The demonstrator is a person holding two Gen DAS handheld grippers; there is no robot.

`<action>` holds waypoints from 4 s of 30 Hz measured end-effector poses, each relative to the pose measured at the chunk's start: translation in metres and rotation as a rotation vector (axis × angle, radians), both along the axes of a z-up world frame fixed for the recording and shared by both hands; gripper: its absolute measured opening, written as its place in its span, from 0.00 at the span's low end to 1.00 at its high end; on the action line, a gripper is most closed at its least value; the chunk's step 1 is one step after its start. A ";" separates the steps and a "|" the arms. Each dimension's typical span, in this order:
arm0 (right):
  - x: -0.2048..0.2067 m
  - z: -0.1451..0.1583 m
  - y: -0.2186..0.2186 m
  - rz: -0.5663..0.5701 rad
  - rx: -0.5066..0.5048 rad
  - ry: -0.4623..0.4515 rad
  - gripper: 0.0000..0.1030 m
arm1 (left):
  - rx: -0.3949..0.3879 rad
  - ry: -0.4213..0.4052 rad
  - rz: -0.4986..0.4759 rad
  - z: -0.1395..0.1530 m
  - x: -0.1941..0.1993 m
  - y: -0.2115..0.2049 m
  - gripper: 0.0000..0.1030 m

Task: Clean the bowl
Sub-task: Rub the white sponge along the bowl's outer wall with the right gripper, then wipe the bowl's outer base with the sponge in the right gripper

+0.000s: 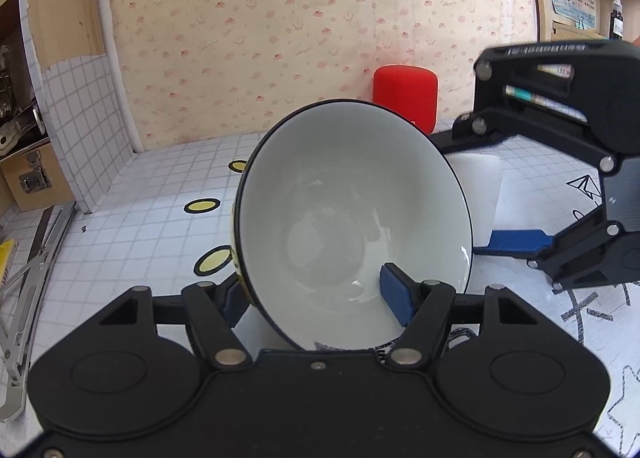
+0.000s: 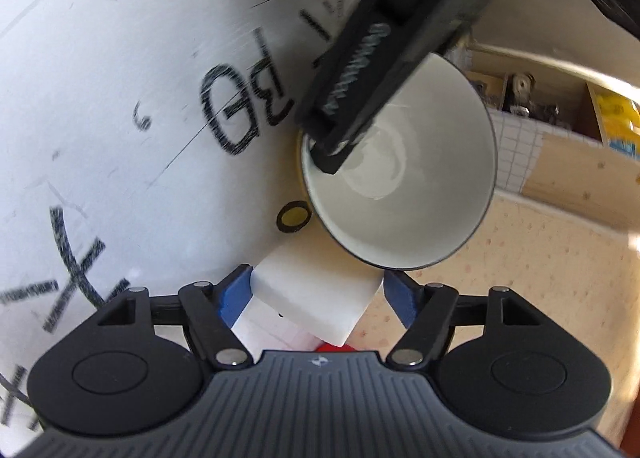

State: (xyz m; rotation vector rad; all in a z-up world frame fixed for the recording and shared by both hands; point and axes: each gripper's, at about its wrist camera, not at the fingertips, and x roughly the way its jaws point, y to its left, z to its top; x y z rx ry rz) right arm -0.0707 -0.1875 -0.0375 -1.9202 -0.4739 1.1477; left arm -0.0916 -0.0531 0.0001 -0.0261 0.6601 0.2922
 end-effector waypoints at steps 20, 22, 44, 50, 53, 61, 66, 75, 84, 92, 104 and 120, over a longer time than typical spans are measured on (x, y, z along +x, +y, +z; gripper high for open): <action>0.079 0.060 -0.008 -0.553 0.384 1.025 0.84 | -0.009 -0.010 -0.010 -0.002 0.000 0.000 0.68; 0.089 0.055 -0.016 -0.618 0.472 1.125 0.84 | -0.011 -0.010 -0.010 -0.002 0.000 0.000 0.68; 0.128 0.033 0.000 -0.711 0.570 1.410 0.56 | -0.029 -0.014 0.001 -0.002 -0.001 0.002 0.70; 0.158 0.042 -0.011 -0.750 0.700 1.612 0.56 | -0.028 -0.014 0.003 -0.002 -0.001 0.000 0.70; 0.174 0.049 -0.013 -0.709 0.765 1.780 0.56 | -0.022 -0.014 0.004 -0.002 -0.001 -0.001 0.70; 0.197 0.042 0.010 -0.708 0.759 2.122 0.56 | 0.000 -0.007 0.016 -0.002 0.002 0.000 0.73; 0.190 0.042 0.022 -0.723 0.722 2.131 0.56 | 0.039 -0.012 0.037 -0.001 0.006 0.001 0.76; 0.189 0.035 0.021 -0.740 0.679 2.185 0.56 | 0.026 -0.065 0.004 0.001 0.013 0.003 0.74; 0.196 0.023 0.017 -0.780 0.681 2.267 0.56 | 0.037 -0.048 0.002 -0.002 0.019 -0.003 0.73; 0.194 0.029 0.014 -0.781 0.701 2.200 0.56 | 0.016 -0.038 0.019 -0.004 0.017 -0.005 0.73; 0.188 0.037 0.024 -0.734 0.694 2.180 0.56 | 0.041 -0.030 0.015 -0.002 0.016 -0.012 0.73; 0.202 0.028 0.005 -0.746 0.683 2.228 0.56 | 0.062 -0.005 0.036 -0.002 0.009 -0.015 0.73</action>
